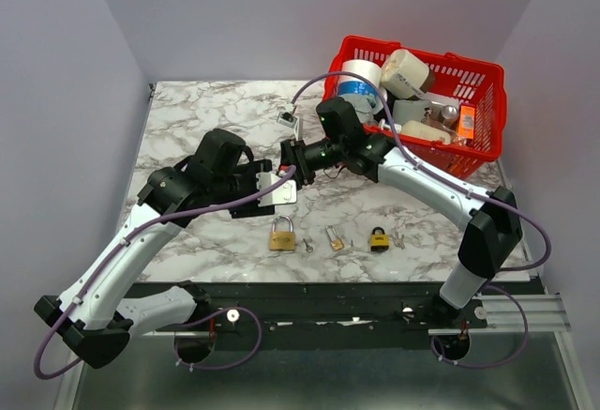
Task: Lock with the key
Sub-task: Lock the lock.
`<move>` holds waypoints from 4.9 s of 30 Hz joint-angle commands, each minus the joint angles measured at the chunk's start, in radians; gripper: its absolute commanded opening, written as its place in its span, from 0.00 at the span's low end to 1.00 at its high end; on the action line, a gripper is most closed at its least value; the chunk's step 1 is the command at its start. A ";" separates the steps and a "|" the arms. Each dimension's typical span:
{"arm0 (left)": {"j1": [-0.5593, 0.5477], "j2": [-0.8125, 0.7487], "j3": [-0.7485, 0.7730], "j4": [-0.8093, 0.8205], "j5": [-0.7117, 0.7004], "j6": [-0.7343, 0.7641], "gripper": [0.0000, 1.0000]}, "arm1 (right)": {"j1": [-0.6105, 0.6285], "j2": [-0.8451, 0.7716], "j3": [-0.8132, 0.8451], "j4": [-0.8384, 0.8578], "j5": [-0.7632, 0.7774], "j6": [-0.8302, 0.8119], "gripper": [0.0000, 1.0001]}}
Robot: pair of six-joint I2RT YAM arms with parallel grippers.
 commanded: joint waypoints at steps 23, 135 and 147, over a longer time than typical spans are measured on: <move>-0.044 -0.080 -0.033 0.061 -0.220 -0.138 0.99 | 0.008 -0.009 -0.005 0.083 -0.063 0.054 0.00; -0.018 -0.159 -0.206 0.800 0.588 -1.004 0.00 | 0.184 -0.454 -0.243 0.247 0.072 -0.511 0.01; -0.025 -0.149 -0.160 0.688 0.567 -0.842 0.00 | 0.210 -0.474 -0.304 0.151 0.029 -0.527 0.01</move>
